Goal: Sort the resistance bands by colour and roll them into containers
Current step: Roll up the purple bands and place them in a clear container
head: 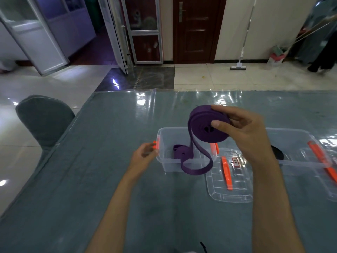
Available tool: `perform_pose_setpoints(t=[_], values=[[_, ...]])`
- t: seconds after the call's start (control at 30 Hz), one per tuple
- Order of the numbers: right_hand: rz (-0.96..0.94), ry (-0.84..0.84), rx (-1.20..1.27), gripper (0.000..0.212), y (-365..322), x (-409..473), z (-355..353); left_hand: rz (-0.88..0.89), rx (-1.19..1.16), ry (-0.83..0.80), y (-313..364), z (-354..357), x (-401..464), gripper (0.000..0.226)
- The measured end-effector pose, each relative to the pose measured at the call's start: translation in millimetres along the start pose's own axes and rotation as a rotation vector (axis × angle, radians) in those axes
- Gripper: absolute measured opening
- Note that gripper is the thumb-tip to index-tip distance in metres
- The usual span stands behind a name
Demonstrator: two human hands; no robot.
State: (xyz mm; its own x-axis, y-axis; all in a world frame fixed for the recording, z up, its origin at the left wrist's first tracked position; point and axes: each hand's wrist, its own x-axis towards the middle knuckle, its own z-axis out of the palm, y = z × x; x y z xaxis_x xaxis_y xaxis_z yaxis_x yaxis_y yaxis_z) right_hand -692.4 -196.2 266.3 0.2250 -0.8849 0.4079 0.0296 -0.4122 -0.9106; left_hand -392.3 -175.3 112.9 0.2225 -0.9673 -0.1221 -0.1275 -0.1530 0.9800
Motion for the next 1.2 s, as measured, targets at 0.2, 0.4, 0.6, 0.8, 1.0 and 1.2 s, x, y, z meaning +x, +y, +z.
perform_pose_setpoints(t=[0.2,0.4,0.6,0.8,1.0,1.2], values=[[0.051,-0.089,-0.025,0.042,4,0,5,0.333,0.08,-0.2,103,25,-17,0.035],[0.107,-0.191,-0.057,0.055,6,-1,9,0.401,0.015,-0.305,133,38,-36,0.035],[0.133,-0.236,-0.079,0.034,7,2,13,0.37,-0.035,-0.207,134,28,-41,0.032],[0.141,-0.267,-0.065,0.037,1,7,20,0.413,-0.004,-0.201,143,20,-45,0.04],[0.177,-0.315,-0.092,0.031,-3,7,20,0.456,-0.039,-0.195,148,30,-48,0.037],[0.08,-0.143,-0.047,0.034,-5,3,18,0.423,-0.083,-0.295,146,18,-42,0.042]])
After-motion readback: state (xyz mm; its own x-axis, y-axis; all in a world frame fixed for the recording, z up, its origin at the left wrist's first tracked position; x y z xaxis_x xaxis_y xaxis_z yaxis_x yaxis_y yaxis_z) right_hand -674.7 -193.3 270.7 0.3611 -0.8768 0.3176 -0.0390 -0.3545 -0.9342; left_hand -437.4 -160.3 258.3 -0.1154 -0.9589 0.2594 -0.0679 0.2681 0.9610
